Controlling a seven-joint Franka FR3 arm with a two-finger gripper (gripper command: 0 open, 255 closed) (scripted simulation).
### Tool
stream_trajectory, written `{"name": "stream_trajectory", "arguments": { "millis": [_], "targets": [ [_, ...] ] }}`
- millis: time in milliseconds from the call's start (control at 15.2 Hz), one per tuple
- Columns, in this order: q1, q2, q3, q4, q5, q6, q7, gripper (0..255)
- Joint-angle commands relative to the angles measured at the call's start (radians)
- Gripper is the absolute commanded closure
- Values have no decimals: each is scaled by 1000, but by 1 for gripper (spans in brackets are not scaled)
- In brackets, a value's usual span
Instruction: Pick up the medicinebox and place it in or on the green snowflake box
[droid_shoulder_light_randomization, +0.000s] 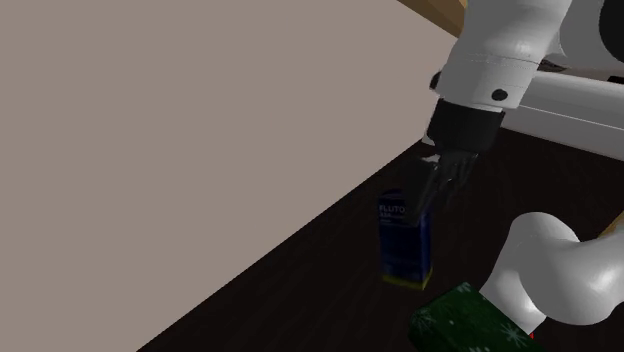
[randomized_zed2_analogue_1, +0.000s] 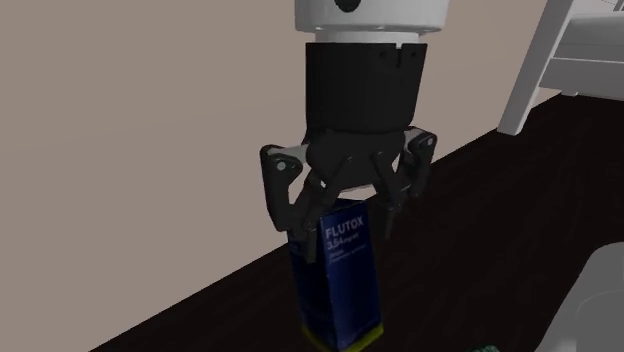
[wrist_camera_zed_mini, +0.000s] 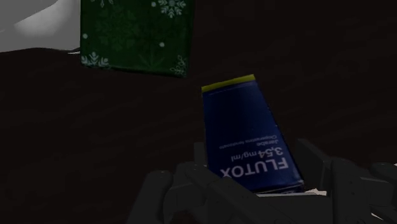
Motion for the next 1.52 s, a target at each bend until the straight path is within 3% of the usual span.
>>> {"name": "stream_trajectory", "arguments": {
  "millis": [0, 594, 1188, 1452],
  "targets": [
    [23, -73, -8, -29, 13, -43, 13, 255],
    [128, -379, -33, -96, 66, -278, 109, 255],
    [216, -627, -33, -50, 155, -552, 268, 255],
    [225, -676, -17, -117, 171, -534, 263, 255]
  ]
}}
